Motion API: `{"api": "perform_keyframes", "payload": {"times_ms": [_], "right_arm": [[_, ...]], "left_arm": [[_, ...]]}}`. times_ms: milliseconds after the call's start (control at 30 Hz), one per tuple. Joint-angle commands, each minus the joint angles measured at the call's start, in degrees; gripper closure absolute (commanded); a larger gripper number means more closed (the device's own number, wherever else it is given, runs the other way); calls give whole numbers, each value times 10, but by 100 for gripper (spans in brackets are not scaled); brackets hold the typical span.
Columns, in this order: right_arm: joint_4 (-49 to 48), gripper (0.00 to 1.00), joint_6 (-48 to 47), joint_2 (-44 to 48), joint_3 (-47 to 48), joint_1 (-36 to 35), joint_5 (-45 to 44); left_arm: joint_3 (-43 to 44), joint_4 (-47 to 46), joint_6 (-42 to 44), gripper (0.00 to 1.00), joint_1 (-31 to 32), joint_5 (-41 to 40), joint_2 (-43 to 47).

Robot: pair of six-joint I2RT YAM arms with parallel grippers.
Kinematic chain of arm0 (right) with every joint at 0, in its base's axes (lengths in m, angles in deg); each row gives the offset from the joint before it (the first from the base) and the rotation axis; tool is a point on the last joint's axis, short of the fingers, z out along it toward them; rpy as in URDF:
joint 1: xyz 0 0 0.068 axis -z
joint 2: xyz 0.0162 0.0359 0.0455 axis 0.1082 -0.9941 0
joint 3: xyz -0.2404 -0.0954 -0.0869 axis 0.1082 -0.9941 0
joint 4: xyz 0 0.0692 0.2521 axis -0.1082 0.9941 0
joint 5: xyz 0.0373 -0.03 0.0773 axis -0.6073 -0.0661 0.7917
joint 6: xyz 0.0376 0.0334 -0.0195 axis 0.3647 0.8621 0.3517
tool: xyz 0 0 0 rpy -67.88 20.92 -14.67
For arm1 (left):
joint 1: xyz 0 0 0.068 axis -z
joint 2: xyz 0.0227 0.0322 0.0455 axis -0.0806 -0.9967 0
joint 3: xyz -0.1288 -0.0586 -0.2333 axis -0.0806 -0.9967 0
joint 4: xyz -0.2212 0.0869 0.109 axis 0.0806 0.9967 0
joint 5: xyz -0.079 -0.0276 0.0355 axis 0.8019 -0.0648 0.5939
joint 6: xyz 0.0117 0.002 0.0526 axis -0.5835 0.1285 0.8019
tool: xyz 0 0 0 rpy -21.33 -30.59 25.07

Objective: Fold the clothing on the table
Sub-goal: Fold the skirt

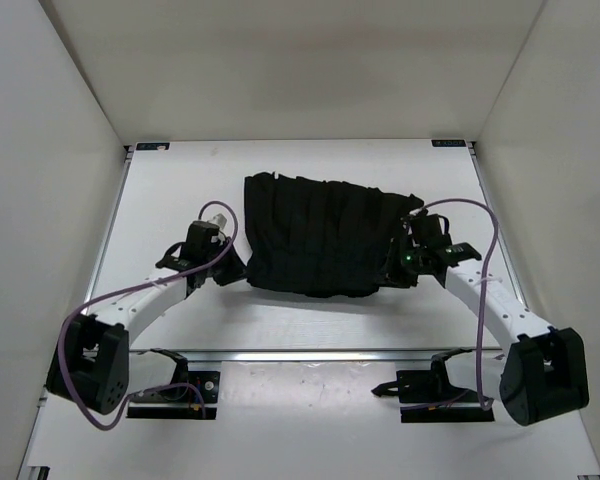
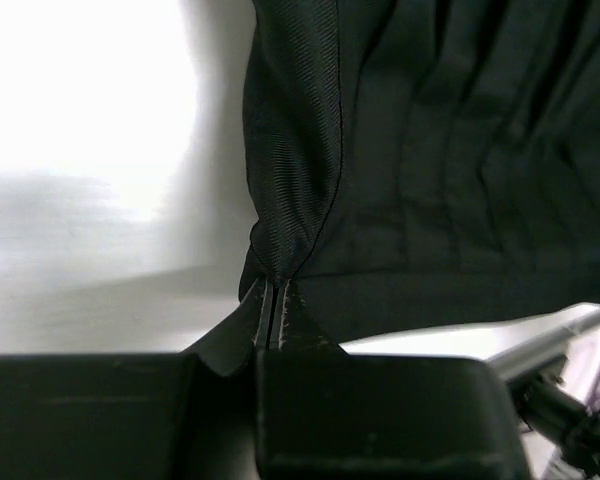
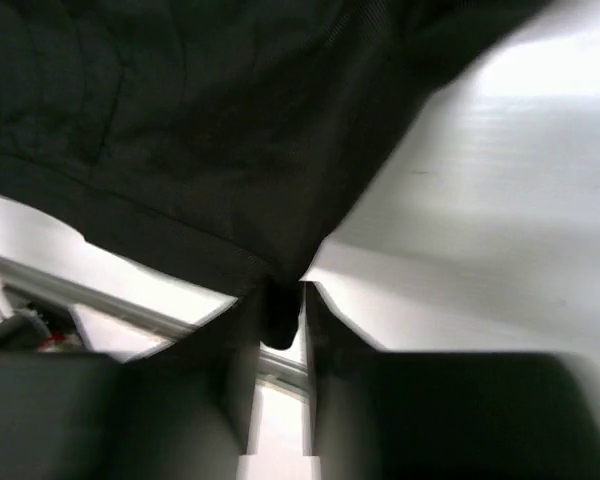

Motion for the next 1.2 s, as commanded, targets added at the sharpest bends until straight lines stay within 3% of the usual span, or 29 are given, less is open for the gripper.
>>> {"api": "perform_keyframes", "payload": {"times_ms": [0, 200, 767, 1033, 1167], "right_arm": [[88, 77, -74, -32, 42, -20, -61], [41, 76, -15, -5, -21, -33, -92], [-299, 68, 205, 135, -314, 24, 77], [-391, 62, 256, 125, -365, 54, 138], [-444, 61, 300, 117, -379, 43, 128]], "left_arm": [[-37, 5, -23, 100, 1, 39, 45], [-80, 0, -32, 100, -36, 20, 60], [-97, -12, -24, 100, -29, 17, 47], [-98, -17, -26, 100, -28, 16, 46], [-103, -21, -29, 100, -25, 18, 47]]}}
